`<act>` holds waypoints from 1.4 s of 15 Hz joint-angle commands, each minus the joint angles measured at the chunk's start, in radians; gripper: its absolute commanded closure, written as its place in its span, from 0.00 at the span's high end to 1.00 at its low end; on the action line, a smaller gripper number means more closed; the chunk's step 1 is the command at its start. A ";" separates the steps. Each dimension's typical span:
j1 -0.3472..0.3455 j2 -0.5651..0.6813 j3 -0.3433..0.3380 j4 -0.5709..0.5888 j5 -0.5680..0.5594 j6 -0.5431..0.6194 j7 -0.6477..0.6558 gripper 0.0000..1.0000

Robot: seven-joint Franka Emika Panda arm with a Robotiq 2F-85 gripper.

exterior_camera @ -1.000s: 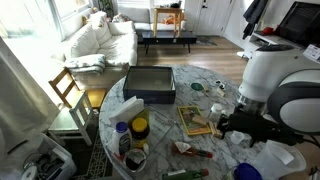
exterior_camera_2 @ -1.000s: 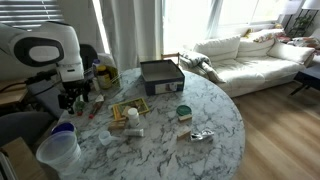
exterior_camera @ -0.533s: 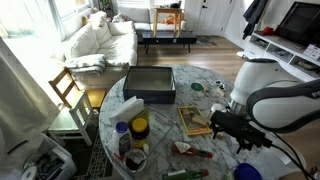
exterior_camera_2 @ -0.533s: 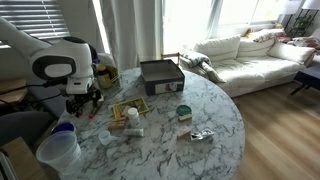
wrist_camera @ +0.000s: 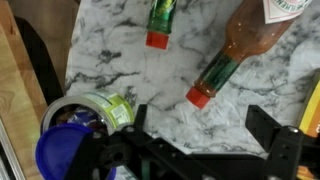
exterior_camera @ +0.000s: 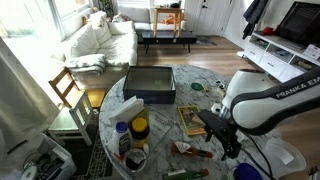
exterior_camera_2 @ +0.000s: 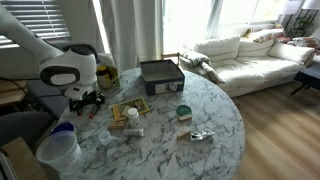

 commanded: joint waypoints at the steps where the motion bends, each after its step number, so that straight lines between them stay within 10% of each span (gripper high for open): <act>1: 0.041 0.059 -0.003 0.017 0.124 0.084 0.052 1.00; 5: 0.065 0.104 -0.003 0.020 0.169 0.174 0.081 0.91; 14: 0.089 0.166 -0.013 0.026 0.152 0.280 0.187 0.10; 21: 0.105 0.167 -0.051 0.028 0.093 0.311 0.325 0.08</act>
